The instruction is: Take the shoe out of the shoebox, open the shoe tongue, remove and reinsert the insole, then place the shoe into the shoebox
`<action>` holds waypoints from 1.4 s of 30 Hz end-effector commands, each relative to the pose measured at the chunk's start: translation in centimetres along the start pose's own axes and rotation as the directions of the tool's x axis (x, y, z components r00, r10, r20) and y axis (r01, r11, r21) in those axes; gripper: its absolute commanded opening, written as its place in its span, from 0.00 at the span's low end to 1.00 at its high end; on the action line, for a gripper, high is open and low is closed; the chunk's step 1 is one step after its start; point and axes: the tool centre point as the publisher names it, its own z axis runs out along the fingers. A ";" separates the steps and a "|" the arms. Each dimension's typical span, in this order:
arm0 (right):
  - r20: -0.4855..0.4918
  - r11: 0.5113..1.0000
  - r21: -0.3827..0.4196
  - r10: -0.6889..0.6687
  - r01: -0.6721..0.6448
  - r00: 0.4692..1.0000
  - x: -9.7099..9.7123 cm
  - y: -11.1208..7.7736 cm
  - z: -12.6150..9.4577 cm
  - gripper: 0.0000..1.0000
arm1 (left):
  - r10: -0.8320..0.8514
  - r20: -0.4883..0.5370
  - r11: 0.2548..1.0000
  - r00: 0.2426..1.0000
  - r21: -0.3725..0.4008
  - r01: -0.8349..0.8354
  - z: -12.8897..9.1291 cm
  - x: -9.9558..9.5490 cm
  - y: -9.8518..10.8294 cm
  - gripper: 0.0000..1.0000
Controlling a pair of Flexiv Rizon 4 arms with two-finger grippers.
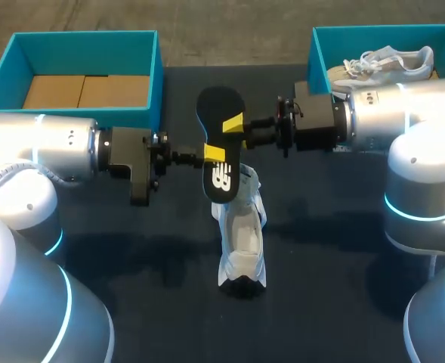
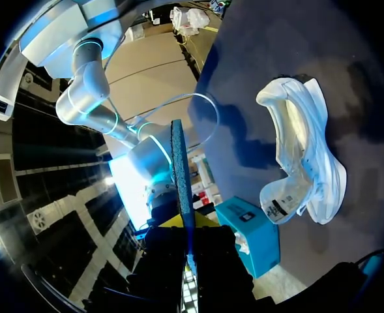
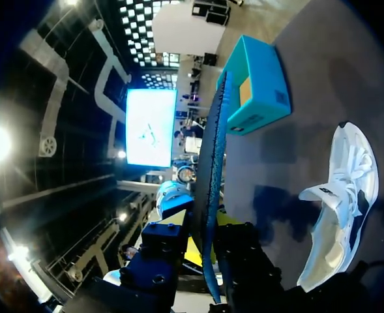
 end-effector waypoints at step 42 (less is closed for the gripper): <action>-0.064 0.999 -0.043 -0.028 0.025 0.998 -0.9 -0.4 -0.3 0.00 | -0.094 -0.033 0.995 0.995 0.013 0.094 -4.6 0.0 -1.1 1.00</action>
